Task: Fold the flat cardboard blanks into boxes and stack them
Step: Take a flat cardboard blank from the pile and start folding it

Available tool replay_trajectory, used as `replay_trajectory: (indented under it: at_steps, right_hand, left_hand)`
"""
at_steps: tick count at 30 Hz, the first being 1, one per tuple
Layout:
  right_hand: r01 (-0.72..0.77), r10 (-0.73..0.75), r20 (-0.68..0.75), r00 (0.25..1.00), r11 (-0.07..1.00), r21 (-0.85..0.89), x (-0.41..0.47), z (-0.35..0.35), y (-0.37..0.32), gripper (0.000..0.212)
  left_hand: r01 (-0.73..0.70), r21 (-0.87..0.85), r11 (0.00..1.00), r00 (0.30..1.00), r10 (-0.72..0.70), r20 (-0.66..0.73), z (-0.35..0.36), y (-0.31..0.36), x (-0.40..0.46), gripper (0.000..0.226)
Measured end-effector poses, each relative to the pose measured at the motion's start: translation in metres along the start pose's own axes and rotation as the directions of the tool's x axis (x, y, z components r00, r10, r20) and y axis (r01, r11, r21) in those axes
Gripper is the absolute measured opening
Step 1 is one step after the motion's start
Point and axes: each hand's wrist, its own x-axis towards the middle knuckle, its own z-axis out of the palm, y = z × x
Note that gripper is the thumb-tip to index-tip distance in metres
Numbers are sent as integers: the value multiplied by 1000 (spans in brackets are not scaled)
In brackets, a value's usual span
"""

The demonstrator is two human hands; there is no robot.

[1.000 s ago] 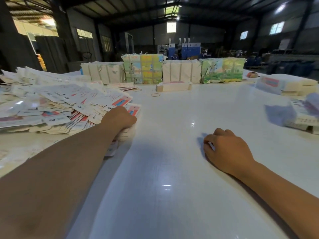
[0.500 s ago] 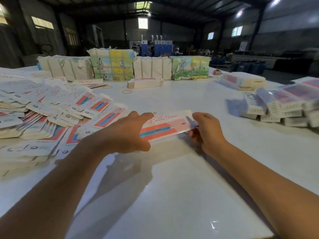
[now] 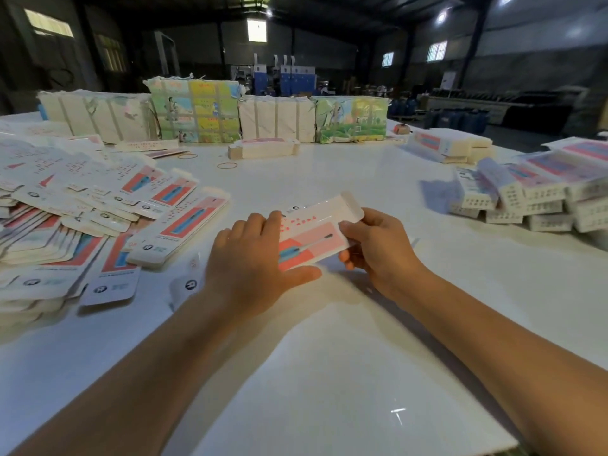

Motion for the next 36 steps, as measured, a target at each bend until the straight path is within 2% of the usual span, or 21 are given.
replay_trajectory:
  at_steps: [3, 5, 7, 8, 9, 11, 14, 17, 19, 21, 24, 26, 29, 31, 32, 35, 36]
  right_hand:
    - [29, -29, 0, 1000, 999, -44, -6, 0, -3, 17]
    - [129, -150, -84, 985, 969, -209, -9, -2, -2, 29]
    - [319, -414, -117, 903, 826, -465, -11, -5, -3, 33]
    - [394, -514, -75, 854, 734, -553, -13, -5, -3, 27]
    - [435, -555, -15, 832, 668, -605, -15, -5, -2, 21]
    - [430, -486, 92, 869, 650, -627, -15, -3, 2, 18]
    - [370, -354, 138, 925, 758, -537, -13, -3, 4, 22]
    - [417, -426, 116, 897, 730, -542, -16, -2, 1, 20]
    - [411, -504, -3, 864, 708, -575, -17, 0, 0, 17]
    - [381, -498, -88, 863, 755, -533, -18, 2, -1, 15]
    - [386, -436, 3, 900, 794, -469, -21, 7, 2, 16]
    - [375, -403, 13, 915, 839, -395, -22, 8, 3, 13]
    - [352, -372, 4, 928, 874, -336, -19, 6, 4, 21]
    - [329, -343, 26, 939, 874, -358, -17, 5, 6, 43]
    - [329, -340, 43, 939, 860, -390, -17, 5, 6, 45]
    - [370, -386, 50, 921, 831, -416, -20, 8, 5, 17]
    - [381, -400, 42, 916, 828, -412, -21, 8, 5, 14]
  left_hand:
    - [-2, -27, 1000, 997, 0, -72, 1, 2, -1, 102]
    - [25, -16, 1000, 995, -26, -93, 1, 0, 0, 98]
    - [52, 22, 998, 994, -50, -98, 0, -4, 2, 92]
    - [59, 29, 998, 993, -56, -109, 0, -4, 3, 89]
    - [65, 24, 998, 991, -62, -115, -1, -4, 3, 87]
    - [66, 6, 998, 992, -65, -106, -2, -2, 3, 88]
    - [88, -18, 996, 993, -89, -75, -3, -1, 3, 86]
    - [119, -33, 992, 990, -121, -65, -7, -3, 4, 83]
    - [149, -62, 987, 985, -153, -76, -10, -3, 4, 82]
    - [168, -88, 982, 982, -175, -78, -11, -3, 4, 82]
    - [172, -56, 983, 984, -174, -24, -10, 1, 5, 82]
    - [173, -37, 984, 985, -174, -10, -10, 2, 5, 80]
    - [137, -29, 990, 990, -136, 35, -13, 2, 3, 84]
    - [121, -13, 993, 990, -120, 70, -14, 4, 2, 85]
    - [117, 4, 993, 990, -117, 76, -13, 5, 2, 81]
    - [123, 20, 992, 991, -124, 54, -11, 7, 0, 70]
    - [127, 14, 992, 991, -128, 44, -11, 7, 0, 69]
